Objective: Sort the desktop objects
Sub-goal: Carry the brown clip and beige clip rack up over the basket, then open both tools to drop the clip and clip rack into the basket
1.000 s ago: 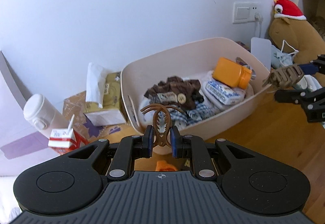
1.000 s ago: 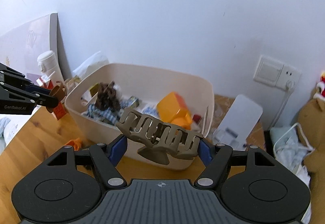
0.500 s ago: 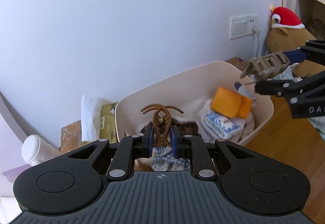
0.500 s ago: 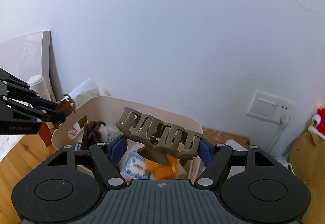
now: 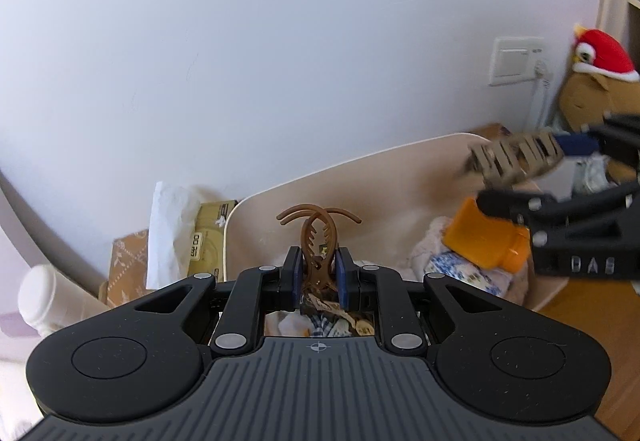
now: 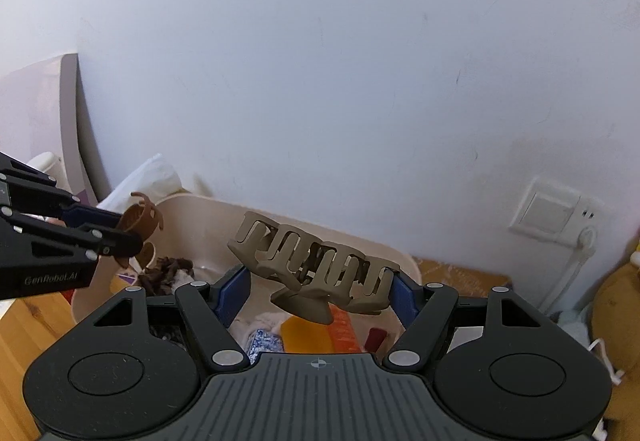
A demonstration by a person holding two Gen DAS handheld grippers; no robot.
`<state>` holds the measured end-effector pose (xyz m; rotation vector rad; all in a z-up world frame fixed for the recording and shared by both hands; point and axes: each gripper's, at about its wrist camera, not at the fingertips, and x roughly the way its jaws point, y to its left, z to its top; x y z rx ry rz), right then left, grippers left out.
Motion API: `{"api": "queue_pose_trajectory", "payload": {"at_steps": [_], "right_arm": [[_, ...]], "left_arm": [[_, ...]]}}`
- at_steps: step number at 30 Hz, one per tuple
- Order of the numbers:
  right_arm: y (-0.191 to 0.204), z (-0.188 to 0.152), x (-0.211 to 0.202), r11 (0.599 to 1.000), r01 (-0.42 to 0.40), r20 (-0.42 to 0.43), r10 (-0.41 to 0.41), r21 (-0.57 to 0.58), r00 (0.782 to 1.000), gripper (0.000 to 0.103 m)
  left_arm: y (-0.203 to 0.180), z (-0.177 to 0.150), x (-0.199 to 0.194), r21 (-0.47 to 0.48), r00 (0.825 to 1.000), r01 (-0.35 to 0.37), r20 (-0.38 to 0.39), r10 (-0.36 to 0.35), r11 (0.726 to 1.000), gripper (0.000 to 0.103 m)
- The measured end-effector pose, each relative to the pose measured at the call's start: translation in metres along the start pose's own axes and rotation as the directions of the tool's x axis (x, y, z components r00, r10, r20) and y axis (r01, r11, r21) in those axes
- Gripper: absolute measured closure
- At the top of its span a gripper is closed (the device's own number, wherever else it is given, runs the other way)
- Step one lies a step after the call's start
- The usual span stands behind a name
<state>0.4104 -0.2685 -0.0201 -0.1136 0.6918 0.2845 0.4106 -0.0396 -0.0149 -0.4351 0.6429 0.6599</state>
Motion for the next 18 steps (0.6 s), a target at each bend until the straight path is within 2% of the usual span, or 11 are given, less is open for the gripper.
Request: {"api": "queue_pose_trajectory", "payload": {"at_steps": [4,10,13,14,17,18], "right_arm": [[-0.004,-0.002,0.014,0.995,-0.027,-0.046,0.031,0.091,0.998,0.032],[-0.005,-0.003,0.028,0.997,-0.012,-0.095,0.019,0.071,0.995,0.032],[-0.007,-0.007,0.033,0.996,-0.026,-0.114,0.035,0.088,0.993,0.032],[-0.007,-0.007,0.035,0.996,-0.03,-0.123,0.041,0.088,0.992,0.032],[-0.006,-0.008,0.035,0.996,-0.037,-0.136,0.048,0.085,0.99,0.027],[-0.005,-0.008,0.035,0.996,-0.038,-0.136,0.05,0.085,0.99,0.025]], "left_arm": [[-0.001,-0.001,0.015,0.004,0.999,-0.027,-0.02,0.027,1.0,0.086],[-0.003,-0.01,0.031,0.005,0.997,-0.051,-0.061,0.051,0.999,0.086],[-0.005,-0.01,0.031,0.021,0.997,-0.064,-0.051,0.065,0.998,0.084],[-0.006,-0.01,0.03,0.022,0.997,-0.064,-0.046,0.065,0.998,0.079],[-0.008,-0.009,0.025,0.016,0.996,-0.085,-0.036,0.086,0.996,0.045],[-0.009,-0.009,0.023,0.015,0.995,-0.09,-0.031,0.09,0.996,0.042]]}}
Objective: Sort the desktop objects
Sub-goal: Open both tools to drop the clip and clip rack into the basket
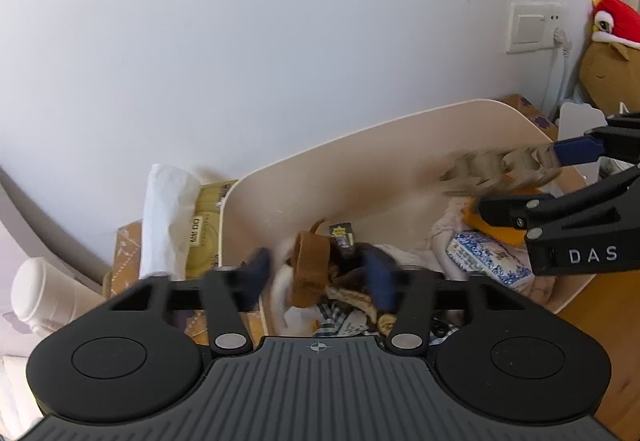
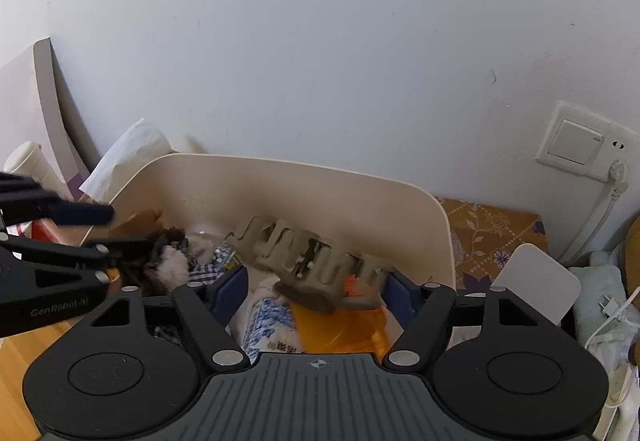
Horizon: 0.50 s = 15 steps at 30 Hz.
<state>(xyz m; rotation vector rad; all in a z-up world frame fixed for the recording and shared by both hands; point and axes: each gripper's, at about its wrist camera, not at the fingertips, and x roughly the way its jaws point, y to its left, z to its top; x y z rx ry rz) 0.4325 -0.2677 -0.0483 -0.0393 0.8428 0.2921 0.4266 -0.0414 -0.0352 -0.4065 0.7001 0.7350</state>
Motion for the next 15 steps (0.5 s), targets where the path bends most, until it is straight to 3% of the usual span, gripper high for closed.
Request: {"api": "queue_pose_trajectory", "payload": {"at_steps": [3,15], "right_arm": [[-0.003,-0.003,-0.004,1.0,-0.006,0.008,0.006,0.007,1.0,0.016],[-0.009,-0.007,-0.02,1.0,0.005,0.048,-0.006,0.023,0.999,0.0]], "left_arm": [[0.0,0.0,-0.005,0.004,1.0,0.01,0.014,-0.01,1.0,0.039],[0.004,-0.011,-0.02,-0.022,0.999,-0.024,0.024,0.025,0.999,0.03]]}}
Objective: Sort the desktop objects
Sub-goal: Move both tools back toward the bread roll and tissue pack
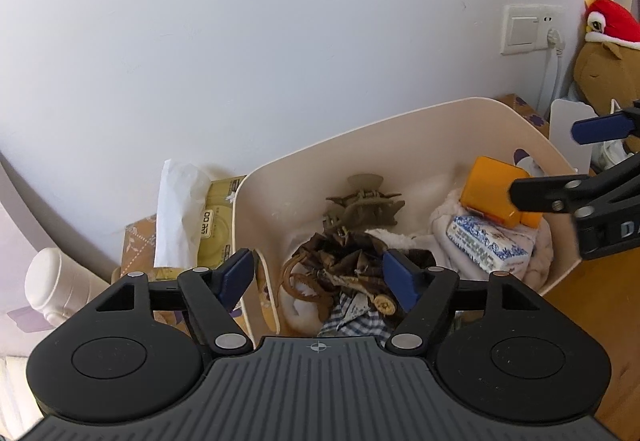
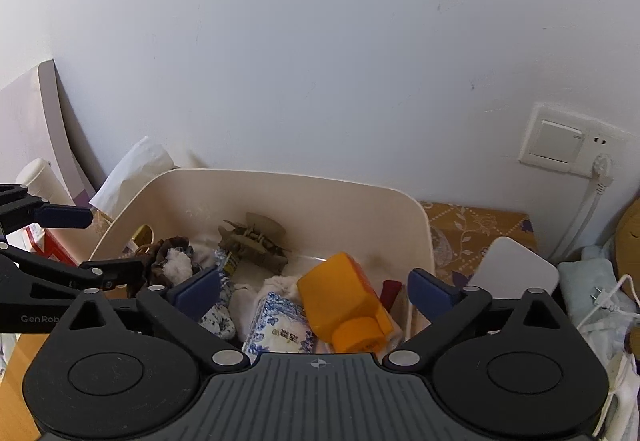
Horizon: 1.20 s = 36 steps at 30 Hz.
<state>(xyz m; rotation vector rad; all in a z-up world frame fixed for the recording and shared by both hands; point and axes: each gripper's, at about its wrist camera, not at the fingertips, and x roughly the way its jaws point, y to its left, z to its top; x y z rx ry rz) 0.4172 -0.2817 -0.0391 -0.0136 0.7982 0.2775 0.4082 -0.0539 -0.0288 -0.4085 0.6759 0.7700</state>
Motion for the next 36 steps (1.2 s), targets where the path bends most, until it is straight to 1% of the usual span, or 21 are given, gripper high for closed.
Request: {"api": "queue_pose_trajectory", "payload": {"at_steps": [2,6,11,16,22,29,31,36], "right_arm": [[-0.003,-0.003,-0.006,1.0,-0.004,-0.004,0.004,0.004,1.0,0.0],[-0.005,-0.013,-0.016,1.0,-0.008,-0.006,0.008,0.006,1.0,0.0],[0.001,-0.027,-0.026,0.999,-0.031,-0.012,0.031,-0.009,0.999,0.0],[0.007,-0.044,-0.036,0.998,-0.061,-0.041,0.06,-0.028,0.997,0.0],[0.018,-0.068,-0.037,0.992,-0.085,-0.096,0.076,-0.091,0.992,0.0],[0.023,-0.108,-0.033,0.982,-0.112,-0.146,0.09,-0.152,0.985,0.0],[0.024,-0.119,-0.031,0.98,-0.125,-0.165,0.099,-0.156,0.981,0.0],[0.029,-0.14,-0.028,0.972,-0.132,-0.208,0.091,-0.195,0.974,0.0]], "left_arm": [[0.001,-0.002,-0.004,-0.014,1.0,0.0,0.0,0.0,1.0,0.029],[0.002,-0.01,-0.017,-0.051,0.999,0.032,0.009,-0.031,0.998,0.028],[-0.006,-0.023,-0.03,-0.044,0.999,0.023,0.027,-0.022,0.999,0.027],[-0.016,-0.043,-0.037,-0.072,0.999,0.035,0.012,-0.034,0.997,0.026],[-0.027,-0.068,-0.034,-0.085,0.999,0.026,-0.038,-0.03,0.996,0.026],[-0.031,-0.103,-0.031,-0.111,0.994,0.009,-0.108,-0.021,0.994,0.026],[-0.031,-0.113,-0.029,-0.13,0.991,0.006,-0.129,-0.023,0.991,0.026],[-0.034,-0.136,-0.023,-0.199,0.981,0.004,-0.189,-0.042,0.98,0.026]]}}
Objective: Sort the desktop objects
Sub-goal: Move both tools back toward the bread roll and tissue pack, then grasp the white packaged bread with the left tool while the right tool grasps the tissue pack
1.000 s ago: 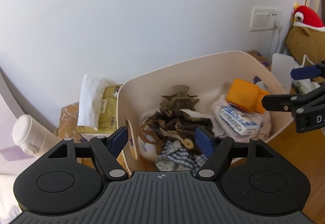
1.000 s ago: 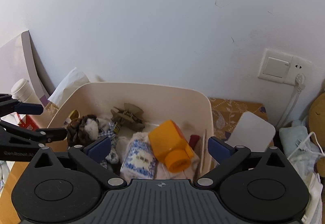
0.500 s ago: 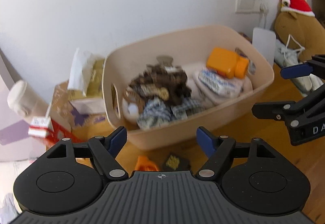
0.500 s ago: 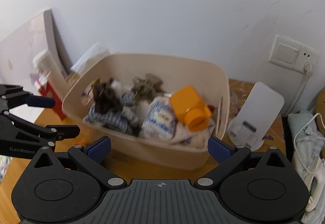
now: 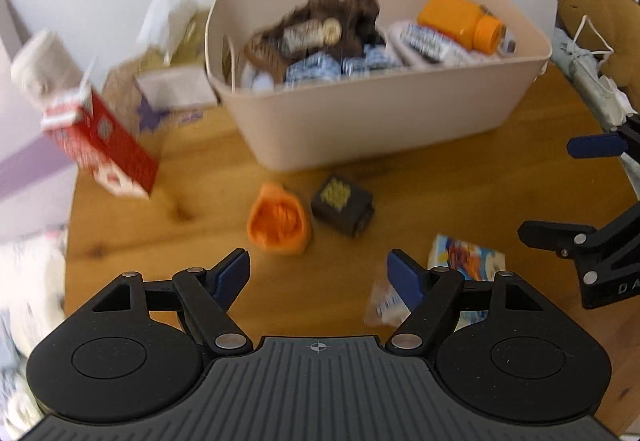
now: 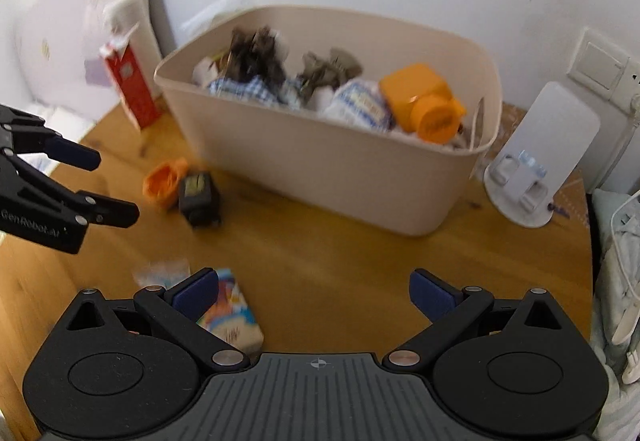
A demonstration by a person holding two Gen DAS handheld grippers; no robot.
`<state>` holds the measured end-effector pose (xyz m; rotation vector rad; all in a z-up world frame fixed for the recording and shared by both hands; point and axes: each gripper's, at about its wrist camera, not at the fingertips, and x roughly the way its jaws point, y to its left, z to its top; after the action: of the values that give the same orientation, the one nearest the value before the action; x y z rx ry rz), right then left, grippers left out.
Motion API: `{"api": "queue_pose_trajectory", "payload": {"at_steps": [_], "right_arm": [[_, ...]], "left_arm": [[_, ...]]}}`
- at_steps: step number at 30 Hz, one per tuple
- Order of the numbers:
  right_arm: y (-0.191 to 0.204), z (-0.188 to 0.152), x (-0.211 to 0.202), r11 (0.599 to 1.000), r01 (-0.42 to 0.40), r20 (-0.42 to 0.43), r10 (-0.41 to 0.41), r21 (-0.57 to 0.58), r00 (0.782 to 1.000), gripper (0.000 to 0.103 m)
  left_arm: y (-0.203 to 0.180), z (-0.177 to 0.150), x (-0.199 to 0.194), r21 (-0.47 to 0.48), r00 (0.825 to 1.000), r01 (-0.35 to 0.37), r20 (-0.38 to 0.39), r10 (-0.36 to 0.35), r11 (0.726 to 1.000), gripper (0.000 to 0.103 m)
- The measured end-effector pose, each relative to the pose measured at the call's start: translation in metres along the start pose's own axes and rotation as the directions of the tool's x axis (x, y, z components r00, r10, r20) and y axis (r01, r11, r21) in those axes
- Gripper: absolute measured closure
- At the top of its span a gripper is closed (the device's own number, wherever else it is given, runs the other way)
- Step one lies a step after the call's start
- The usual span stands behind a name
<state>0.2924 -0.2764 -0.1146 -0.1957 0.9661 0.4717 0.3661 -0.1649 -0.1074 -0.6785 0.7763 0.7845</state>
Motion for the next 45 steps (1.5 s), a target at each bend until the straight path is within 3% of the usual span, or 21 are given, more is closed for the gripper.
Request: {"api": "queue_pose_trajectory", "payload": {"at_steps": [8,16,26,33,45], "right_arm": [[0.015,-0.019,0.018,0.998,-0.051,-0.079,0.048,-0.033,0.996,0.0],[0.037,-0.023,0.034,0.99,-0.041,-0.115,0.025,-0.137,0.993,0.0],[0.031,-0.022,0.051,1.0,0.007,-0.083,-0.01,-0.03,0.997,0.0],[0.016,-0.026,0.055,0.999,0.04,-0.083,-0.039,0.014,0.996,0.0],[0.014,-0.023,0.051,0.972,0.006,-0.058,-0.02,-0.235,0.998,0.0]], "left_arm": [[-0.011,-0.026,0.01,-0.072,0.998,0.01,-0.057,-0.014,0.997,0.026],[-0.012,-0.032,0.015,-0.152,0.994,0.031,-0.095,-0.046,0.988,0.026],[-0.008,-0.031,0.022,-0.194,0.992,0.015,-0.117,-0.038,0.981,0.026],[-0.013,-0.026,0.027,-0.247,0.991,0.044,-0.115,-0.074,0.968,0.026],[-0.033,-0.021,0.04,-0.367,0.989,0.026,-0.124,-0.077,0.93,0.026]]}}
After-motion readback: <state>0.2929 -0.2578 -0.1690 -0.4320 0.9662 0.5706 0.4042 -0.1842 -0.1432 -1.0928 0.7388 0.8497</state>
